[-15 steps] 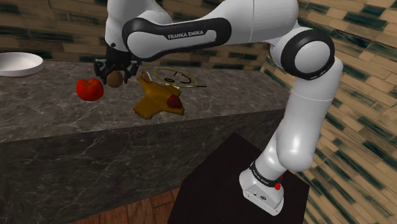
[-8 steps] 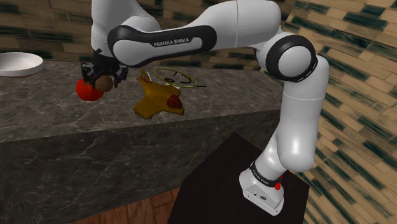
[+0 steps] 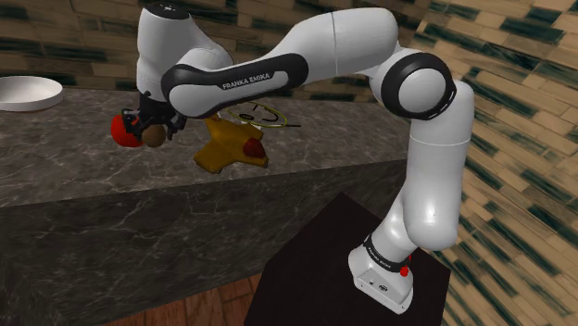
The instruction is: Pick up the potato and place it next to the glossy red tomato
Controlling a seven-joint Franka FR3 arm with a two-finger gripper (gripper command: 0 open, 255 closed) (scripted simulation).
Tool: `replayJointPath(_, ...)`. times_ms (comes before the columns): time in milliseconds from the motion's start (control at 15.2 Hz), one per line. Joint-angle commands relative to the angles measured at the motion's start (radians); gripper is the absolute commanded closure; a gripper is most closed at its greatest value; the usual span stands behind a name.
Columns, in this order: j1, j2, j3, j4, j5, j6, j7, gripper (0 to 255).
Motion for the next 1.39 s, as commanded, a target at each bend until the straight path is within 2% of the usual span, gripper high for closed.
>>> replayJointPath(0, 0.002, 0.011, -0.003, -0.010, -0.006, 0.020, 0.006, 255)
replayJointPath(924, 0.016, 0.093, -0.031, -0.078, -0.056, 0.166, 0.054, 255)
replayJointPath(1320, 0.016, 0.093, -0.031, -0.078, -0.056, 0.166, 0.054, 255)
